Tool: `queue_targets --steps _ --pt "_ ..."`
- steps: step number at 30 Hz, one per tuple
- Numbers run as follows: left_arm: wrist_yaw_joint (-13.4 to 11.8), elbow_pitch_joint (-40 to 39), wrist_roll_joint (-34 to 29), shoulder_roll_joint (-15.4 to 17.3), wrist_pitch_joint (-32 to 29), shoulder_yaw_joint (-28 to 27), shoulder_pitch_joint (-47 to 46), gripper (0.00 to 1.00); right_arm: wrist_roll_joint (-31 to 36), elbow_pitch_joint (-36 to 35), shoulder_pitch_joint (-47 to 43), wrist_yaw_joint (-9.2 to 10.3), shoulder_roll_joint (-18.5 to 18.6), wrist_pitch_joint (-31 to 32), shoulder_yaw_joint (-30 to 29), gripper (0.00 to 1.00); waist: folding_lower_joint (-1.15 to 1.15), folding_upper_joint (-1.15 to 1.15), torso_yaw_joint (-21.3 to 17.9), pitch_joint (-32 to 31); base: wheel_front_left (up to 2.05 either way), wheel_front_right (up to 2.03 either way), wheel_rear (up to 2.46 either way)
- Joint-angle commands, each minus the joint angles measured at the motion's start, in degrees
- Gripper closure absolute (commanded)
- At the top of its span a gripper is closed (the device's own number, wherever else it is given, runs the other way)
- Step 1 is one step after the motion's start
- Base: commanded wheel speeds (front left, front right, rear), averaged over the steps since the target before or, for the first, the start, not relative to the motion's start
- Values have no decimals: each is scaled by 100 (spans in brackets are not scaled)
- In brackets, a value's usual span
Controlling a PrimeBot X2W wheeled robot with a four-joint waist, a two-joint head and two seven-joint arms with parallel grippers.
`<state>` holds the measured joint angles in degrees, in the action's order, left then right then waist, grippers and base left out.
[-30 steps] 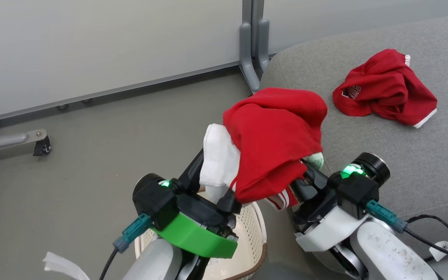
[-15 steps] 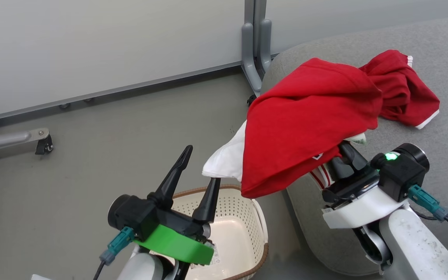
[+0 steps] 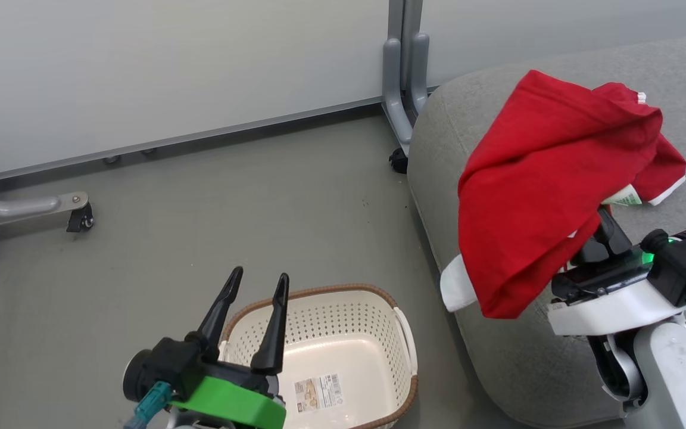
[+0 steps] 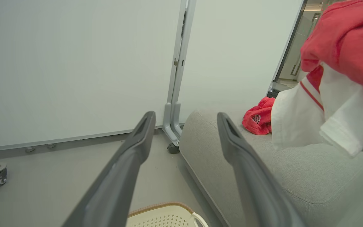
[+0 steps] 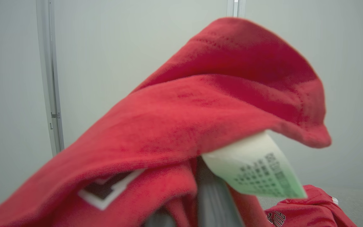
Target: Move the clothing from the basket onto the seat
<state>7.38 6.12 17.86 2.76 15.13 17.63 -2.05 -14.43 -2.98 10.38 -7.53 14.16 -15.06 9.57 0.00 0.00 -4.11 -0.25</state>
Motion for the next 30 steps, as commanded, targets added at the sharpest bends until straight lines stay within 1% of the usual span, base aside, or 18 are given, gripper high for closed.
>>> queue_targets --steps 1,6,14,16,22,30 --pt "15 28 8 25 1 -103 136 0 29 -26 -104 8 -7 -17 -117 100 0 0 30 -9 0 0 0" --pt "15 184 -80 24 1 -428 336 0 -7 -82 -281 8 -90 -17 -479 100 0 0 89 -26 0 0 0" --pt "16 394 178 22 1 -914 572 0 73 -35 -538 8 -149 -17 -874 100 0 0 153 -43 0 0 0" --pt "15 454 47 22 1 -943 623 0 100 -15 -551 8 -158 -17 -962 100 0 0 160 -43 0 0 0" --pt "15 519 203 23 1 -1055 677 0 122 -3 -598 8 -178 -17 -1052 100 0 0 175 -37 0 0 0" --pt "15 536 193 23 1 -1047 656 0 110 12 -595 8 -206 -18 -1066 100 0 0 178 -43 0 0 0"
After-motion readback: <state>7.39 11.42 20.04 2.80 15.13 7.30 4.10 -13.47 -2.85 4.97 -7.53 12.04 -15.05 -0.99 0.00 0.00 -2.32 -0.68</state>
